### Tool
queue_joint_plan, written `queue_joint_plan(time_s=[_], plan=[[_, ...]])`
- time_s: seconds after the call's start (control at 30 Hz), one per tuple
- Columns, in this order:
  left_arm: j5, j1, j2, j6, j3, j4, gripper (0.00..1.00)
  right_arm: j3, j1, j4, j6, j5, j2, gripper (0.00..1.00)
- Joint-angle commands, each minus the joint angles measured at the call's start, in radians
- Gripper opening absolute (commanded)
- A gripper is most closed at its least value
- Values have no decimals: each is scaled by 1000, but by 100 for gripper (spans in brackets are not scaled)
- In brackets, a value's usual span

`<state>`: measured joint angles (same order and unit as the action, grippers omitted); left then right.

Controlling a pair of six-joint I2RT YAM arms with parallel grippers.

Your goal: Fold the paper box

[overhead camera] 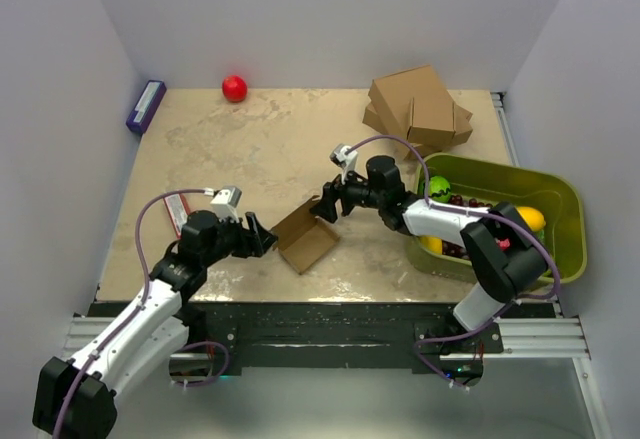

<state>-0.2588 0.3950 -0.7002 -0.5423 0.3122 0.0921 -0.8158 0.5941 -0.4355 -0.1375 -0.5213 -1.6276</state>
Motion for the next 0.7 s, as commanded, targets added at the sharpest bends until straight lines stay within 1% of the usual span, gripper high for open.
queue_joint_plan(time_s=[0.0, 0.07, 0.13, 0.2, 0.3, 0.33, 0.4, 0.5, 0.53, 0.67], plan=[[47, 19, -5, -13, 22, 9, 69, -43, -5, -57, 15, -34, -12, 74], [46, 25, -16, -13, 22, 9, 68, -46, -5, -58, 16, -40, -23, 73], [46, 34, -30, -8, 22, 5, 65, -48, -7, -62, 16, -49, -31, 73], [46, 41, -39, -7, 21, -2, 59, -49, -5, -69, 13, -60, -37, 72], [46, 47, -48, -2, 24, -3, 53, -46, -5, -81, 10, -72, -38, 70], [47, 48, -48, -1, 25, -3, 52, -48, -4, -81, 13, -75, -41, 70], [47, 51, -47, -1, 25, -5, 47, -51, -4, -92, 10, -91, -49, 68], [44, 54, -47, 4, 27, -14, 40, -52, -2, -104, 6, -105, -60, 61], [38, 54, -50, 7, 25, -15, 39, -52, -4, -105, 4, -106, -63, 55], [29, 58, -56, 11, 24, -28, 34, -51, -2, -95, 9, -108, -61, 48]])
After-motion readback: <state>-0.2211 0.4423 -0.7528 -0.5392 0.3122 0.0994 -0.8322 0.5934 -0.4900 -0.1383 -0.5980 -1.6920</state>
